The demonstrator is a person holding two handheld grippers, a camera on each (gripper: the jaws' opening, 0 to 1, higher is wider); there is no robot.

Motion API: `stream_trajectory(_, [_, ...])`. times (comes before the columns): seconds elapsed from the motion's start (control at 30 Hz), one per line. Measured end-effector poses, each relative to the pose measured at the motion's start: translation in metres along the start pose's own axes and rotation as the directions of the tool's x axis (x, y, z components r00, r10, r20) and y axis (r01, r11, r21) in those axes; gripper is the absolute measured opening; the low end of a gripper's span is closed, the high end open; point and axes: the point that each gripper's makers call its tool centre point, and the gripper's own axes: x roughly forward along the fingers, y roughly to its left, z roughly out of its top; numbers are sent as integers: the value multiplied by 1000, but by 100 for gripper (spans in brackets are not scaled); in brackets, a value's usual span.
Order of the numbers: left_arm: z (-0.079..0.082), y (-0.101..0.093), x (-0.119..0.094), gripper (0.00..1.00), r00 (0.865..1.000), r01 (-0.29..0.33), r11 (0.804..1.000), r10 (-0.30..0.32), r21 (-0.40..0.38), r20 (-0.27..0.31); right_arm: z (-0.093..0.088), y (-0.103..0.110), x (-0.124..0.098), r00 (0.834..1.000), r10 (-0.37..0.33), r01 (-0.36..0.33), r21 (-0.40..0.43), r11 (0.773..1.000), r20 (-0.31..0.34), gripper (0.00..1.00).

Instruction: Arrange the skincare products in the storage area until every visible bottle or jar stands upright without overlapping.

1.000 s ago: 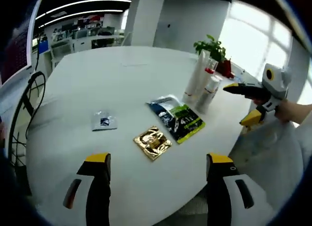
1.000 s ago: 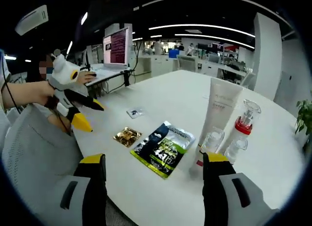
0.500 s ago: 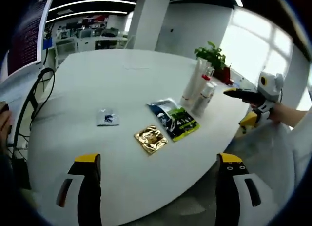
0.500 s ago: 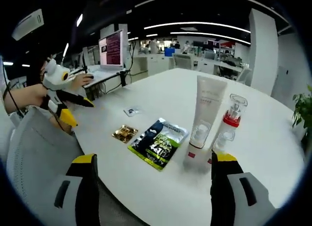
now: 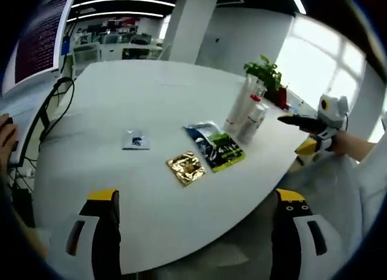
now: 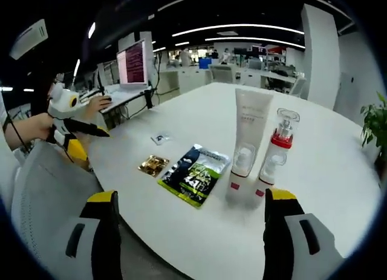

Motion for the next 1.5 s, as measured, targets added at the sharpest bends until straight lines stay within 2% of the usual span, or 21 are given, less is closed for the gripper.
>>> stream_trajectory(0.3, [-2,-2,2,99,1000,-5,1000,6,5,-20,-2,2,2,1000,5,-5,19,1000,-4,99])
stream_trajectory(0.5, [-3,12,10,96,999,-35,999,35,-10,-39,-4,3,3,1000,9,-9,13,1000,-15,99])
stream_trajectory(0.7, [-3,29,27,91,994,-73,997,74,12,-85,-8,1,5,999,7,-6,24,1000,-33,99])
stream_trajectory(0.87, [5,46,50,89,988,-104,994,108,45,-113,-15,4,6,998,18,-17,18,1000,-65,99])
stream_trajectory(1.1, [14,62,75,86,983,-130,990,136,57,-123,-19,2,7,997,13,-10,38,999,-79,99])
stream_trajectory(1.33, [16,74,88,85,978,-151,987,158,57,-139,-21,1,8,996,9,-5,46,999,-86,99])
stream_trajectory(1.5, [18,86,99,83,971,-189,981,195,55,-141,-21,-1,8,997,1,3,52,999,-83,99])
